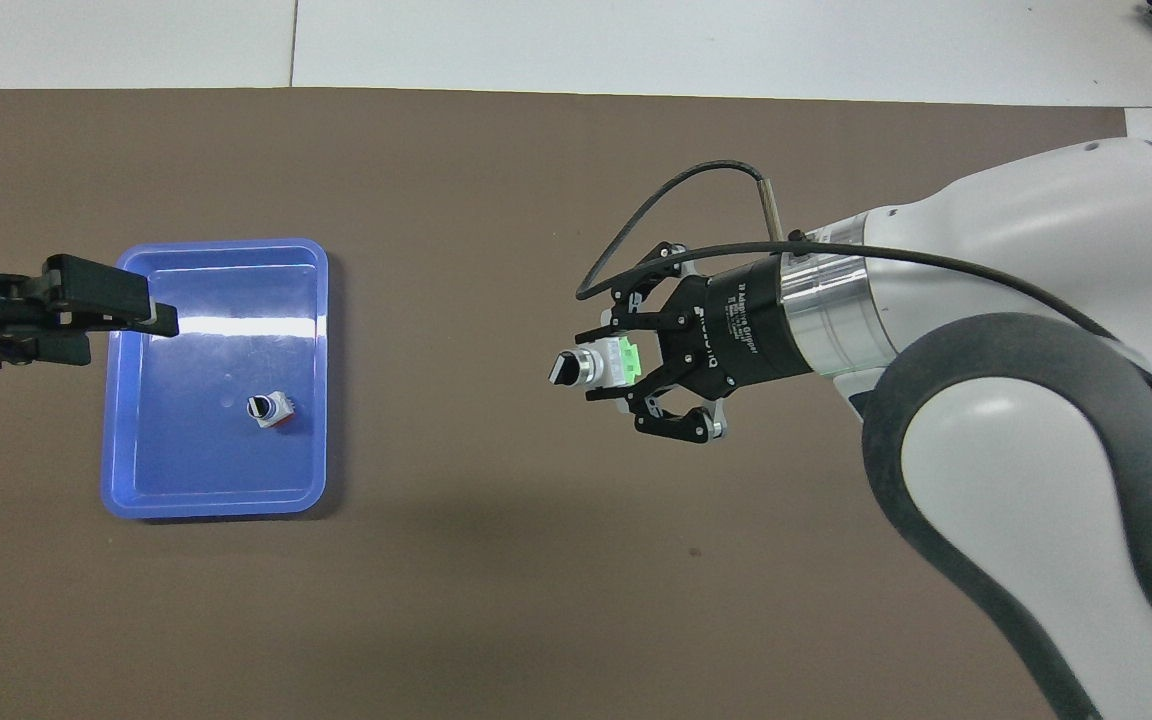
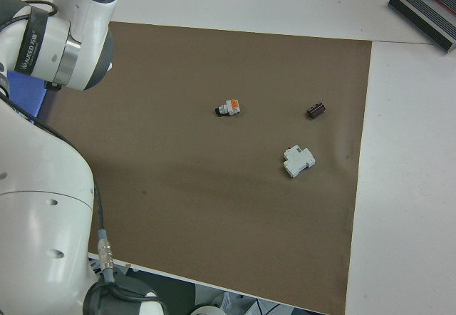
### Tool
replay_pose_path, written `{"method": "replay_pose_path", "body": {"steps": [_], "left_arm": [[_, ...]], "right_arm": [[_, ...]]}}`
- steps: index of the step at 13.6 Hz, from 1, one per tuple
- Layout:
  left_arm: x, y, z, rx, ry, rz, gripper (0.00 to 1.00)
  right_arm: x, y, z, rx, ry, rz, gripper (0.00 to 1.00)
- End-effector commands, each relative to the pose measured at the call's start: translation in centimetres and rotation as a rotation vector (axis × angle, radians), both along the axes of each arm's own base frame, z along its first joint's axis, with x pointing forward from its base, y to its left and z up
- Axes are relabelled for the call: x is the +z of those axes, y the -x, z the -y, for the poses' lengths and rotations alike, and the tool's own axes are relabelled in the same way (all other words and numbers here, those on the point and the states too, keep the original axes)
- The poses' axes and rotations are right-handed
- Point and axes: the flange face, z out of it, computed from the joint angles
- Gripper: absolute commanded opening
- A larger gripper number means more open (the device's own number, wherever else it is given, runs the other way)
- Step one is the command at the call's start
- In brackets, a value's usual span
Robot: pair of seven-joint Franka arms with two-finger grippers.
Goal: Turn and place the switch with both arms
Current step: 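Lift the switch with the right gripper while the left gripper approaches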
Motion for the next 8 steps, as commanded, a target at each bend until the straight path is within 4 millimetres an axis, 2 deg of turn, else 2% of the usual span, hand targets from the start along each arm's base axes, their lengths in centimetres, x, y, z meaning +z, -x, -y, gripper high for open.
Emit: {"method": "replay_pose_path", "body": {"steps": [1,3,4,5,7,8], "left_arm": [[0.8,0.7,1.8,0.204,0.128,-0.076,0.84],[1.1,0.9,3.7,0.299,0.192,-0.136,0.84],[1.2,1.3,4.8,0.278,0.202,-0.144,0.81],[1.1,1.6,6.0,0.244,0.21,-0.139,0.74],[1.2,2.1,8.2,0.103,0.218,-0.079,0.72],[1.2,2.4,9.0,0.035,0.214,-0.054,0.72]], "right_arm": [[0.7,-0.4,-0.7,-0.094,-0.085,-0.035,0.0],[0.8,-0.2,-1.7,-0.152,-0.096,-0.056,0.0],[0.9,-0.1,-2.4,-0.164,-0.104,-0.05,0.0],[0.9,0.5,-3.7,-0.161,-0.109,-0.038,0.0],[0.7,1.5,-6.0,-0.186,-0.114,-0.028,0.0],[0.7,1.5,-6.3,-0.21,-0.116,-0.026,0.0]]}}
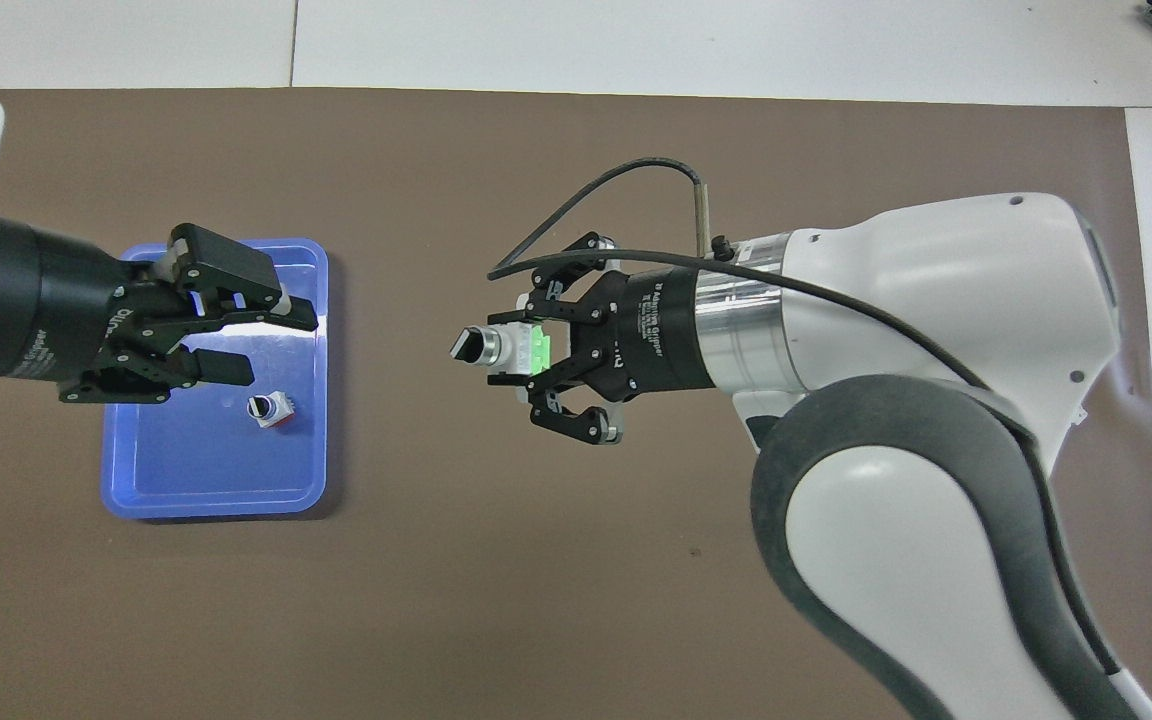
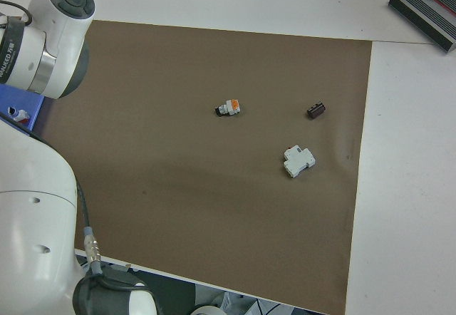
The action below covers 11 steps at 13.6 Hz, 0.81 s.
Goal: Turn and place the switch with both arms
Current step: 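Lift the switch with the right gripper while the left gripper approaches, then close the left gripper on the switch end held by the right gripper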
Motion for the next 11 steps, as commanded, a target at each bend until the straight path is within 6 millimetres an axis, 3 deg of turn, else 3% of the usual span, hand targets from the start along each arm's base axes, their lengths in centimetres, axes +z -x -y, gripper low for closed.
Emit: {"method": "replay_pose_path", "body": {"steps": [1,2,3,5,7,9,10,11], "left_arm": [[-0.1,1.4,2.3,-0.196,0.02,0.114,0.72],[-0.1,1.9,3.5,-0.302,0.02,0.166,0.65],[-0.2,2.4,4.2,-0.35,0.019,0.168,0.36],[-0.2,3.0,4.5,-0.42,0.019,0.164,0.32],[-0.1,2.9,4.5,-0.525,0.025,0.236,0.34],[-0.1,2.8,4.4,-0.588,0.019,0.276,0.41],[0.0,3.0,4.3,-0.588,0.022,0.271,0.6],[-0.1,2.9,4.4,-0.594,0.022,0.276,1.0]], "right_arm": [[-0.2,0.6,-1.1,-0.047,-0.02,-0.012,0.0],[-0.3,0.7,-1.2,-0.045,-0.019,-0.014,0.0],[-0.2,0.6,-1.1,-0.047,-0.02,-0.012,0.0],[-0.2,0.7,-1.1,-0.046,-0.02,-0.013,0.0],[-0.2,0.7,-1.1,-0.046,-0.02,-0.013,0.0],[-0.1,0.6,-1.1,-0.047,-0.021,-0.01,0.0],[-0.1,0.6,-1.1,-0.049,-0.022,-0.01,0.0],[-0.1,0.6,-1.0,-0.052,-0.022,-0.007,0.0]]}}
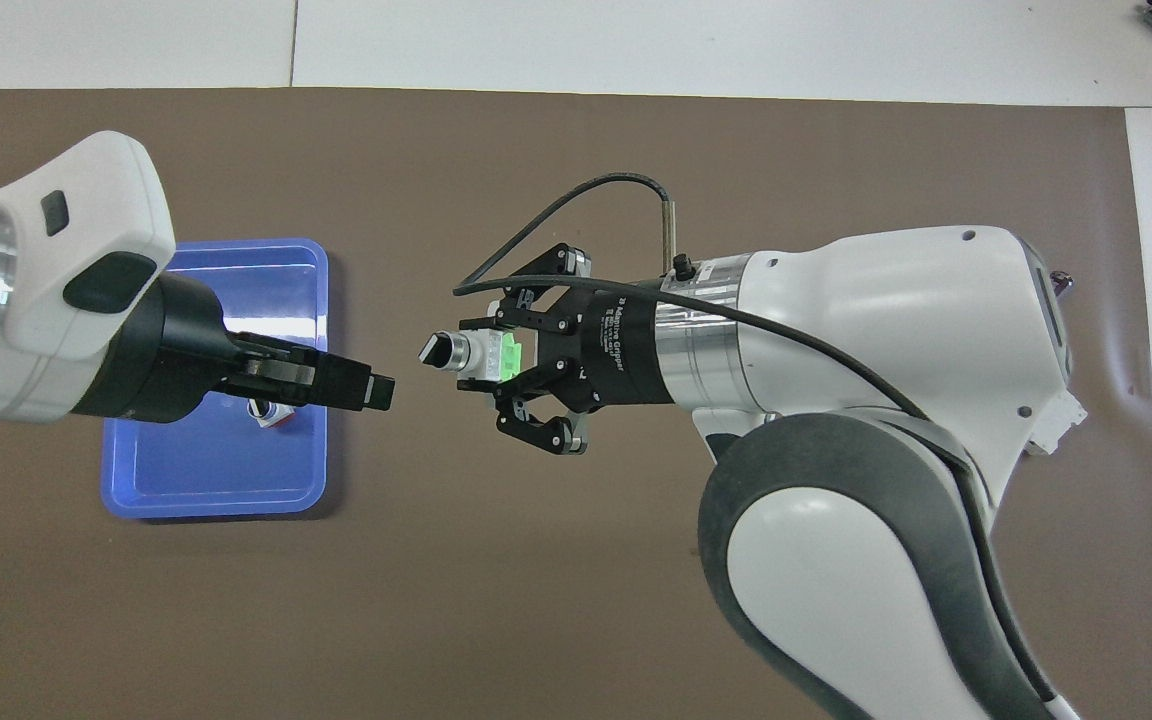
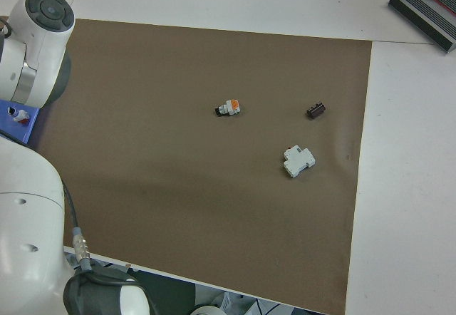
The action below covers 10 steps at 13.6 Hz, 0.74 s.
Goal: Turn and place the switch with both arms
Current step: 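Close the left gripper on the switch end held by the right gripper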
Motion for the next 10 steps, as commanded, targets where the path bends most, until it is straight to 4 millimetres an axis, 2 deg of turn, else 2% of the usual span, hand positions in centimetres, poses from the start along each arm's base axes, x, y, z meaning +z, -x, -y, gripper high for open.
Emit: {"method": "replay_pose_path", "body": {"steps": [1,2,3,4,5,7,10], "left_arm": [[0.1,0.8,-0.3,-0.045,0.008,0.031,1.0],[0.2,0.6,-0.3,-0.068,0.011,0.056,0.98],[0.3,0.6,0.2,-0.12,0.02,0.107,0.8],[0.4,0.4,0.4,-0.156,0.028,0.151,0.68],[0.3,0.2,0.4,-0.186,0.034,0.182,0.47],[0.4,-0.2,0.5,-0.281,0.055,0.274,0.37],[0.3,-0.2,1.6,-0.305,0.082,0.307,0.36]], "right_arm": [[0.2,0.0,0.3,-0.024,-0.02,-0.006,0.0],[0.2,0.0,0.3,-0.024,-0.02,-0.006,0.0],[0.1,0.0,0.3,-0.024,-0.02,-0.007,0.0],[0.1,0.0,0.3,-0.024,-0.02,-0.007,0.0],[0.2,0.0,0.2,-0.024,-0.021,-0.006,0.0],[0.2,0.4,-0.3,-0.014,-0.02,-0.006,0.0],[0.3,0.2,-0.5,-0.056,-0.028,-0.006,0.0]]}}
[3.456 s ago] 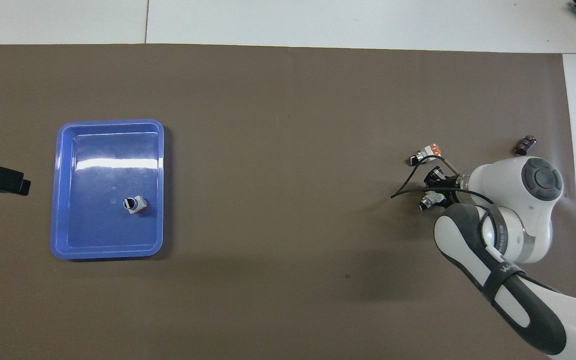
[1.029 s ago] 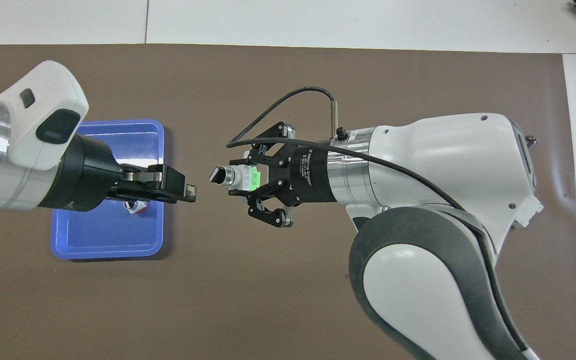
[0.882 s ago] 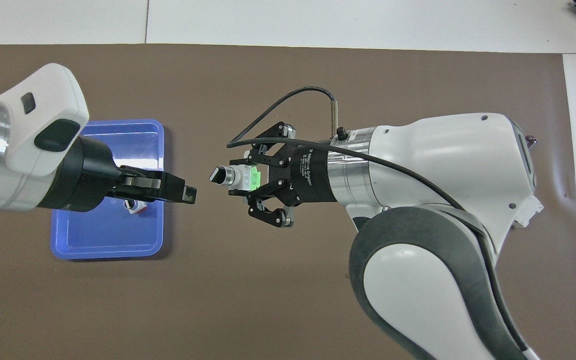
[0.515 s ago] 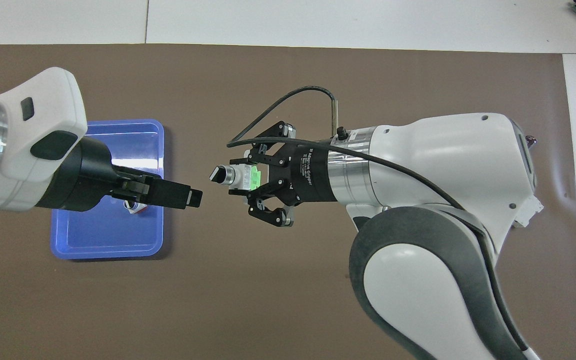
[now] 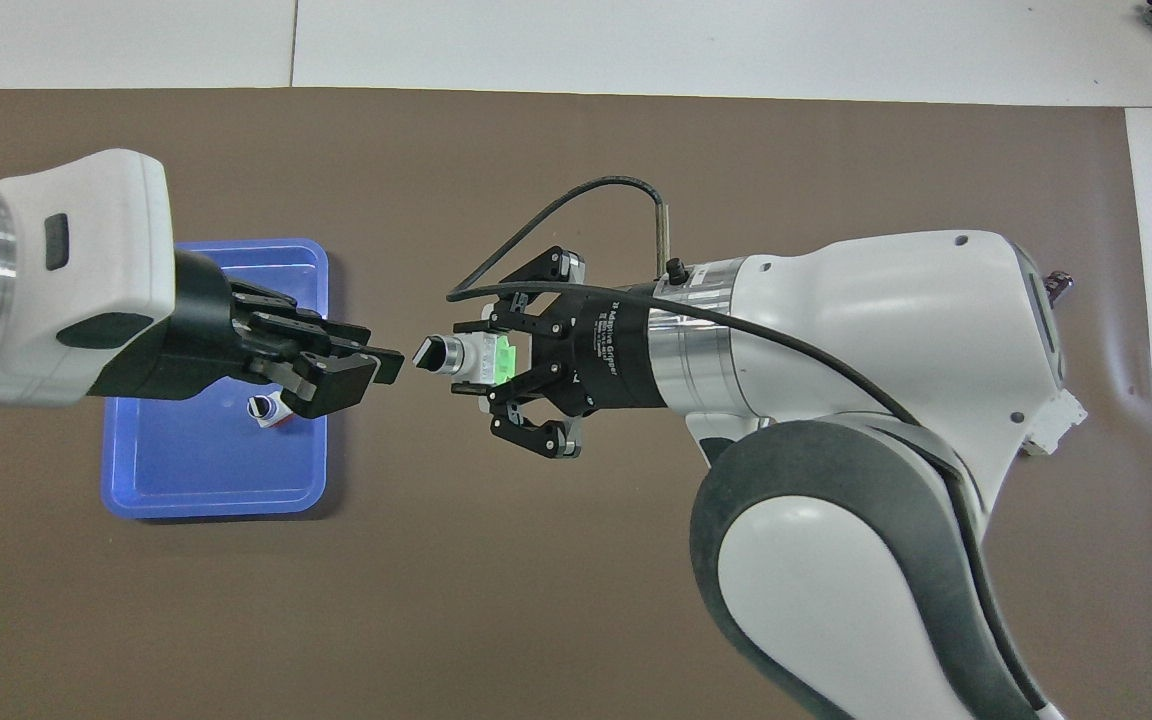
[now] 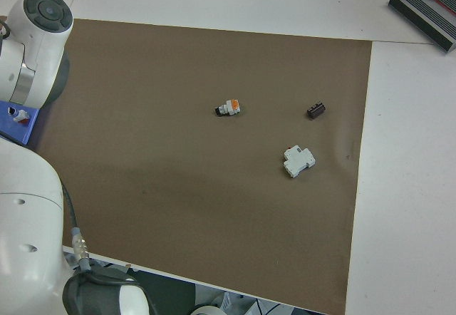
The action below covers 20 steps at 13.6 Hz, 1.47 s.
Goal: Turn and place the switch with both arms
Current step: 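Close the left gripper on the switch end held by the right gripper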
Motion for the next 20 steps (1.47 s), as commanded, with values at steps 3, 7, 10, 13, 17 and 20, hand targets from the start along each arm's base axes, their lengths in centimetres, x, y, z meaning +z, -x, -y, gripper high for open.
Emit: {"method": "replay_pose_path", "body": {"steps": [3,7,10,13,17,20], "left_arm": [[0.0,0.6,0.9,-0.046,0.057,0.039,0.37],[-0.1,0.9,1.0,-0.082,0.052,0.041,0.37],[-0.2,1.0,0.6,-0.105,0.045,0.033,0.26],[-0.1,0.8,0.3,-0.117,0.048,0.058,0.09],[0.1,0.5,0.0,-0.108,0.06,0.068,0.0],[-0.1,0.5,0.0,-0.097,0.061,0.059,0.0]], "right_arm": [[0.2,1.1,-1.9,-0.062,-0.031,-0.006,0.0],[0.2,1.1,-1.8,-0.062,-0.03,-0.002,0.0],[0.2,1.1,-1.9,-0.062,-0.03,-0.006,0.0],[0.2,1.1,-1.8,-0.06,-0.03,-0.004,0.0],[0.2,1.1,-1.8,-0.061,-0.03,-0.003,0.0],[0.2,1.1,-1.8,-0.06,-0.03,-0.004,0.0]]}}
